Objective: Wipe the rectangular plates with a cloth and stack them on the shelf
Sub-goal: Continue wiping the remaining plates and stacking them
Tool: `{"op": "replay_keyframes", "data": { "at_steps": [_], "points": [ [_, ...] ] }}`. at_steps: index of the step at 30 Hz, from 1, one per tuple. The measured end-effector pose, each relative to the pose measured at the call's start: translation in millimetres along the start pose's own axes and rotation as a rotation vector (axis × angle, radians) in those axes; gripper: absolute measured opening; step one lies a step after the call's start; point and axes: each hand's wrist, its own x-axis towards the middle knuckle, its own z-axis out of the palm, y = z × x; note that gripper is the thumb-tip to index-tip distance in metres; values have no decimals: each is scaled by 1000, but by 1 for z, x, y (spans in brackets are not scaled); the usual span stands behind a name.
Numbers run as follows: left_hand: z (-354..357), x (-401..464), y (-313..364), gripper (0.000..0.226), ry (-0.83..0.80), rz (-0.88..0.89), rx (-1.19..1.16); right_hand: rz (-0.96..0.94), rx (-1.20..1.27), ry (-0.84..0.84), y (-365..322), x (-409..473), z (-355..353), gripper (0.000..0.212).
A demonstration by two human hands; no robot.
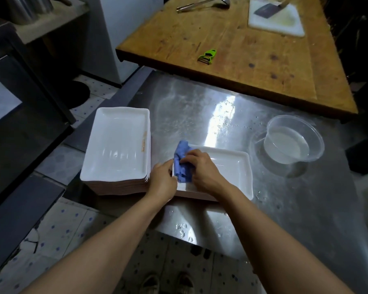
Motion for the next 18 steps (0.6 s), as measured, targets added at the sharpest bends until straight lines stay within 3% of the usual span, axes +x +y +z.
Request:
{"op": "replay_keyframes", "data": {
  "at_steps": [5,12,18],
  "points": [
    [-5,0,2,35,-107,-237,-349,47,42,-94,-5,-32,7,33],
    [-5,-2,9,46,-60,-235,-264,33,-122,-42,-7,-61,2,36],
    [-1,-8,14,40,21,-120,50,190,-224,124,24,-97,-15,32]
  ]
}}
